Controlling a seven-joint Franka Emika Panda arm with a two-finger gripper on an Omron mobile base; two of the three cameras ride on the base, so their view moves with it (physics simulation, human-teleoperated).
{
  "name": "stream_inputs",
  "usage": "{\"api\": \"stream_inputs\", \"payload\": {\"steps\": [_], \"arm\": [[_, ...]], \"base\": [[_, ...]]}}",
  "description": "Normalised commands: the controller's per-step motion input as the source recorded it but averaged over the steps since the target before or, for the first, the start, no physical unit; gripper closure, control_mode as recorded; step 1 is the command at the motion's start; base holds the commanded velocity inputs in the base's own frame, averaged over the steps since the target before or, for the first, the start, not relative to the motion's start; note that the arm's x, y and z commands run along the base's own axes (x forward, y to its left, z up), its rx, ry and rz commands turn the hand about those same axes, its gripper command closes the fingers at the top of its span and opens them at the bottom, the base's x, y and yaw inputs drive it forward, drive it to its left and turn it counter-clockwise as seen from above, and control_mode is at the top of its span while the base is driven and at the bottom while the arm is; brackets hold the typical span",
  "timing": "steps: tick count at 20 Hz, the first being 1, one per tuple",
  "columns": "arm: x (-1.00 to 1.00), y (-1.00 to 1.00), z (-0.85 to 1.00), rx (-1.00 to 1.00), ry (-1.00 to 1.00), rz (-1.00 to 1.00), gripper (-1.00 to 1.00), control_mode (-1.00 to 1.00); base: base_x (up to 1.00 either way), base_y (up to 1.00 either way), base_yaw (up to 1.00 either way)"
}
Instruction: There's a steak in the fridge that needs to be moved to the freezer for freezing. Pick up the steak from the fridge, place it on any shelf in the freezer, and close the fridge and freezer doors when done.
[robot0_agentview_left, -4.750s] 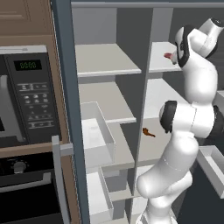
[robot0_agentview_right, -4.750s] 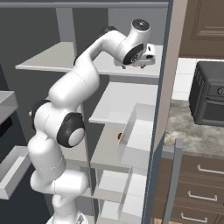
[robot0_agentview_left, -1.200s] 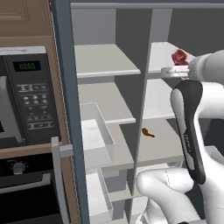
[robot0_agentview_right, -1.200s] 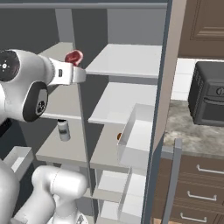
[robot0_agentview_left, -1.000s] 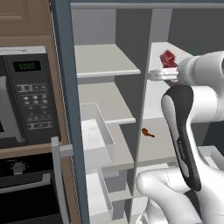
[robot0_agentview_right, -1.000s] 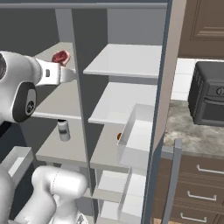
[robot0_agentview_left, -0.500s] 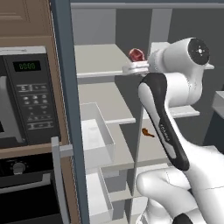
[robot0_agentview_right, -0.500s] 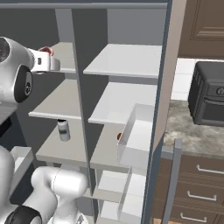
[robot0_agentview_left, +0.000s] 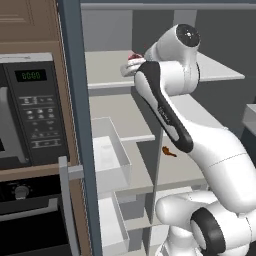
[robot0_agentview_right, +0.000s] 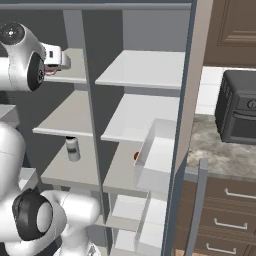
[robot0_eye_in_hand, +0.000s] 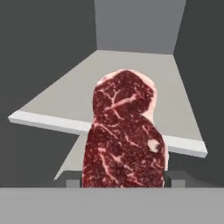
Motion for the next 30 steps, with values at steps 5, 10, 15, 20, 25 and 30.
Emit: {"api": "stream_inputs", "payload": {"steps": [5, 10, 15, 20, 25, 30], "arm": [[0.67, 0.11, -0.18, -0.05, 0.04, 0.00, 1.00, -1.00], [0.60, 0.12, -0.40, 0.00, 0.02, 0.00, 1.00, -1.00], [0.44, 0.07, -0.38, 0.00, 0.02, 0.00, 1.00, -1.00], [0.38, 0.05, 0.00, 0.00, 0.09, 0.00, 1.00, -1.00], [0.60, 0.05, -0.11, 0.00, 0.05, 0.00, 1.00, -1.00], [0.59, 0.13, -0.28, -0.06, 0.01, 0.00, 1.00, -1.00]], "base": [[0.00, 0.00, 0.00], [0.00, 0.00, 0.00], [0.00, 0.00, 0.00], [0.00, 0.00, 0.00], [0.00, 0.00, 0.00], [0.00, 0.00, 0.00]]}}
